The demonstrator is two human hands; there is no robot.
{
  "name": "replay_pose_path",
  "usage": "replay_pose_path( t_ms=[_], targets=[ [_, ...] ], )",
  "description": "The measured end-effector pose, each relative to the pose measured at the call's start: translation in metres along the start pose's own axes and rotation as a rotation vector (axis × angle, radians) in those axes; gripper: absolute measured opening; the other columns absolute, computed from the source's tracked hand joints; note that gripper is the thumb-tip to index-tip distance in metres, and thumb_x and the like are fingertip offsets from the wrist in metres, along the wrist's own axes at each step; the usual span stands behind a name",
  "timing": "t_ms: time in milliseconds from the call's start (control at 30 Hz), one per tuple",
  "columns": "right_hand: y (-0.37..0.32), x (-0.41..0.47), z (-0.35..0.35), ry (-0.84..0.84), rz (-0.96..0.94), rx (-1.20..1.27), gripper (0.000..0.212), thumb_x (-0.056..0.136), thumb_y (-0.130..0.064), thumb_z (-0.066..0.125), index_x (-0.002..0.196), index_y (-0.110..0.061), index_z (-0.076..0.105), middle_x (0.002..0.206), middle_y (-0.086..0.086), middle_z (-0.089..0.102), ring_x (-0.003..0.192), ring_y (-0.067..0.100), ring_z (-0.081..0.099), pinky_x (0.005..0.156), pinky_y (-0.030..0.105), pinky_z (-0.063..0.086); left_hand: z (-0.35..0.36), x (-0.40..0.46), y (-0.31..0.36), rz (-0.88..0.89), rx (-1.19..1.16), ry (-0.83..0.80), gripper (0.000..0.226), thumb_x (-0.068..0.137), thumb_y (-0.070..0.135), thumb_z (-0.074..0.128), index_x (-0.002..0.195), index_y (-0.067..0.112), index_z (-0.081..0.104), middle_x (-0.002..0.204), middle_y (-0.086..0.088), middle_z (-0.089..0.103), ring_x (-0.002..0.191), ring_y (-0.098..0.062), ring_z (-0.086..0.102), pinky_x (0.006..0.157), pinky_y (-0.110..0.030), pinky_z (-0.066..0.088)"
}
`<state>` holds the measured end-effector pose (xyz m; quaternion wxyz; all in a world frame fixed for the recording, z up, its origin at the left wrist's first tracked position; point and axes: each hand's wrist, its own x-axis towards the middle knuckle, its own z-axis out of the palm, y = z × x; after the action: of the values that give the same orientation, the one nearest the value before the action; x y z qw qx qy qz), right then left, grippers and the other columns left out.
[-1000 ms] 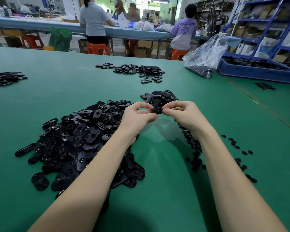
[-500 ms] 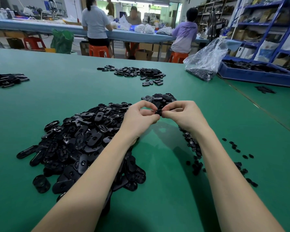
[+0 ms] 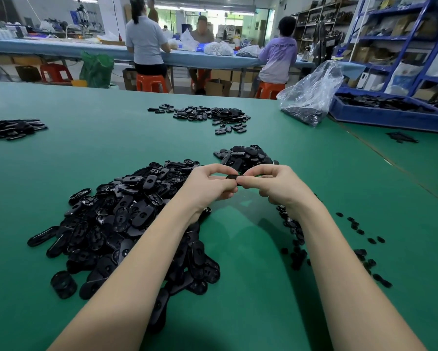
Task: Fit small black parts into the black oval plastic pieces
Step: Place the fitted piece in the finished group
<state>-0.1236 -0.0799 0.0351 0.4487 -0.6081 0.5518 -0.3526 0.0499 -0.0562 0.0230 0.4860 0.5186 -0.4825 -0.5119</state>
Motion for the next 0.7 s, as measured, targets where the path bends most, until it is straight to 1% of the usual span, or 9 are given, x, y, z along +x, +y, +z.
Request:
replay_pose_path(
  t_ms=[133,233,333,400,500,567,700],
  targets=[
    [-0.0035,0.0017,0.0002,-0.003,-0.051,-0.054,0.012,0.079,-0.026,0.086,0.077,-0.023,0.074,0.069,-0.007,0.063,0.043,0.0,0.04,0.041,0.009,0.03,-0.0027,0.0009,0.0003,-0.007,-0.019,0.006,0.02,0.084,-0.007,0.069,0.101,0.003,0.072,0.088,-0.016,0.073,0.078,-0.02,0.067,0.077,-0.023,0.06],
    [-0.0039,0.003,0.0015,0.017,-0.077,-0.115,0.012,0.08,-0.025,0.084,0.075,-0.023,0.073,0.063,-0.01,0.06,0.042,-0.002,0.043,0.041,0.008,0.03,-0.0038,0.0011,-0.0011,0.012,-0.011,0.003,0.016,0.085,-0.005,0.07,0.095,0.007,0.073,0.086,-0.014,0.075,0.078,-0.019,0.068,0.076,-0.022,0.059],
    [-0.0022,0.0052,0.0011,0.046,-0.097,-0.145,0.013,0.079,-0.026,0.085,0.075,-0.021,0.073,0.057,-0.012,0.055,0.043,-0.001,0.042,0.04,0.009,0.029,-0.0038,0.0016,-0.0017,0.036,0.006,0.002,0.015,0.086,-0.004,0.071,0.094,0.008,0.073,0.085,-0.013,0.076,0.078,-0.019,0.069,0.081,-0.025,0.06],
    [-0.0008,0.0057,0.0006,0.035,-0.098,-0.144,0.013,0.079,-0.026,0.084,0.075,-0.02,0.073,0.054,-0.014,0.053,0.043,-0.001,0.042,0.041,0.009,0.029,-0.0045,0.0015,-0.0014,0.044,0.023,-0.008,0.014,0.086,-0.003,0.072,0.095,0.008,0.074,0.087,-0.014,0.077,0.079,-0.018,0.071,0.082,-0.026,0.06],
    [-0.0003,0.0049,0.0002,0.01,-0.1,-0.134,0.012,0.078,-0.024,0.084,0.075,-0.02,0.073,0.058,-0.01,0.055,0.044,0.002,0.041,0.042,0.01,0.03,-0.0057,0.0001,-0.0009,0.034,0.024,-0.024,0.014,0.086,-0.002,0.073,0.096,0.008,0.075,0.087,-0.013,0.078,0.077,-0.016,0.072,0.074,-0.021,0.058],
    [-0.0008,0.0049,0.0003,0.011,-0.104,-0.144,0.012,0.078,-0.024,0.083,0.074,-0.02,0.072,0.062,-0.006,0.056,0.048,0.005,0.042,0.043,0.011,0.031,-0.0061,0.0,-0.0005,0.035,0.04,-0.024,0.013,0.086,-0.001,0.073,0.095,0.009,0.075,0.085,-0.012,0.078,0.075,-0.014,0.072,0.071,-0.02,0.056],
    [-0.0017,0.0055,0.0014,0.004,-0.108,-0.203,0.011,0.077,-0.024,0.081,0.073,-0.021,0.072,0.061,-0.008,0.058,0.049,0.005,0.044,0.044,0.012,0.033,-0.0062,0.0001,-0.0011,0.042,0.089,-0.026,0.012,0.087,-0.001,0.073,0.093,0.01,0.074,0.084,-0.012,0.077,0.076,-0.015,0.071,0.079,-0.024,0.06]
  ],
)
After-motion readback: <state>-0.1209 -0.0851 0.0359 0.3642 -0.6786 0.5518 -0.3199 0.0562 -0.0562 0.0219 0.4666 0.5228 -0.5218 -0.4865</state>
